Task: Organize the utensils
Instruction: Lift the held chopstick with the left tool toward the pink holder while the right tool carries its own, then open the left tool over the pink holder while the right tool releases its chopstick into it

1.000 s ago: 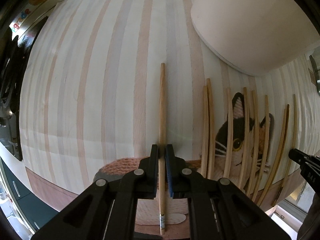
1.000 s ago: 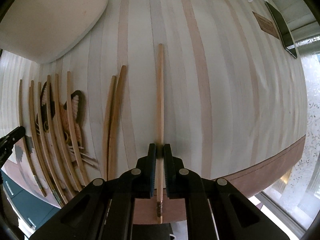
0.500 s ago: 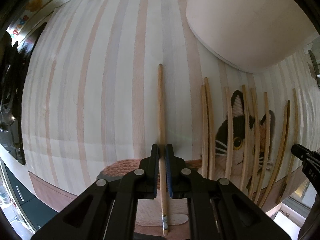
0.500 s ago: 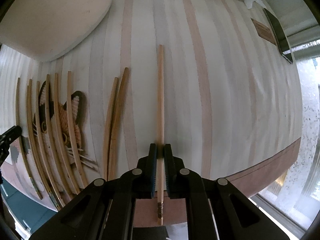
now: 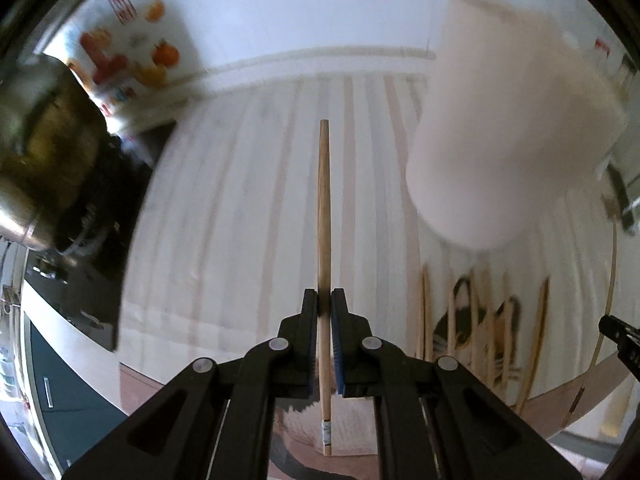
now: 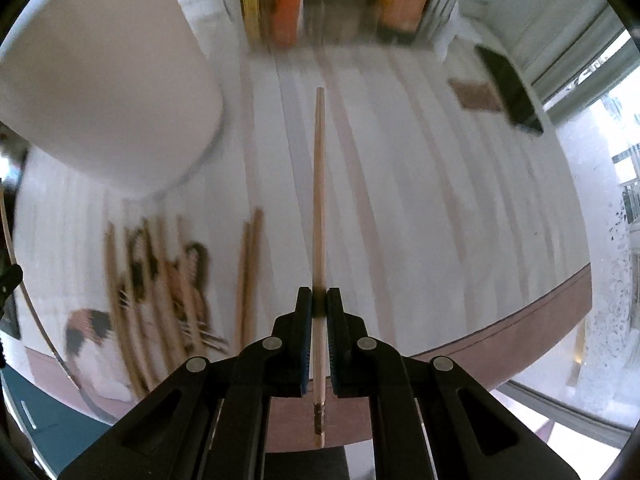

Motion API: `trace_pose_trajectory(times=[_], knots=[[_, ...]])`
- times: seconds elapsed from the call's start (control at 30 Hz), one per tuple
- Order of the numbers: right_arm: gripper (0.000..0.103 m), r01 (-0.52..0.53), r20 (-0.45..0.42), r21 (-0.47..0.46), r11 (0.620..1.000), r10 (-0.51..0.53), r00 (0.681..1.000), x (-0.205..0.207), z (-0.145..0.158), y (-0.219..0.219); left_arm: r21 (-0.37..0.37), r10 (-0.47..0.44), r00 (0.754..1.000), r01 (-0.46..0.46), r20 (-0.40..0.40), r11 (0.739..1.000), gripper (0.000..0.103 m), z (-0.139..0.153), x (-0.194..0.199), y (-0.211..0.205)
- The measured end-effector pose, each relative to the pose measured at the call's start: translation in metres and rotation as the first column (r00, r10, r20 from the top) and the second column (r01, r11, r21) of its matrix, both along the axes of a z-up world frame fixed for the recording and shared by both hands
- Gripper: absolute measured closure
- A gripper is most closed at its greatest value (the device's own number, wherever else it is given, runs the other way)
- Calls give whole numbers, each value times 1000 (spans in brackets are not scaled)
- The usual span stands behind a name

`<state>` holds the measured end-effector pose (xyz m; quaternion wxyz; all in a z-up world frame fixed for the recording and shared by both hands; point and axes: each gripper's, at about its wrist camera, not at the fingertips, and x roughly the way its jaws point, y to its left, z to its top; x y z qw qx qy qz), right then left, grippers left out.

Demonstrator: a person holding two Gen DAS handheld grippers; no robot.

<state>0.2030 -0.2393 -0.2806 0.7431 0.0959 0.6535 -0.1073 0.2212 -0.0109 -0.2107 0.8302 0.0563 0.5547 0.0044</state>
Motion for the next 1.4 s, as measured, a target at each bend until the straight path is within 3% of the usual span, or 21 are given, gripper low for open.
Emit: trace_pose_trajectory(times=[0.13, 0.3, 0.53, 0.73, 0.93, 1.07, 1.23, 1.4], knots=[[96, 23, 118, 34, 999, -27, 993, -2, 49, -4, -34, 25, 996, -22, 86, 999, 99, 45, 6, 7], [96, 22, 273, 86, 996, -45, 961, 10, 112, -16, -139, 56, 978, -29, 202, 990, 99, 113, 19, 18], [96, -38, 498, 159, 987, -46, 866, 53, 200, -15, -306, 78, 951, 18, 300, 952, 99, 199, 45, 17], [96, -61, 610, 171, 983, -57, 790, 114, 237, -11, -373, 126, 915, 29, 382, 927, 99, 242, 81, 5], [96, -20, 632, 222, 975, -128, 764, 174, 225, -9, -433, 187, 901, 2, 392, 901, 99, 234, 132, -17], [96, -4, 613, 240, 971, -149, 776, 205, 198, -5, -447, 206, 906, -21, 370, 894, 99, 206, 166, -31], [96, -26, 592, 244, 969, -128, 795, 216, 171, 3, -425, 188, 930, -38, 315, 904, 99, 168, 185, -45], [96, -67, 592, 222, 973, -80, 802, 211, 161, 11, -375, 140, 947, -22, 289, 927, 99, 149, 181, -52]])
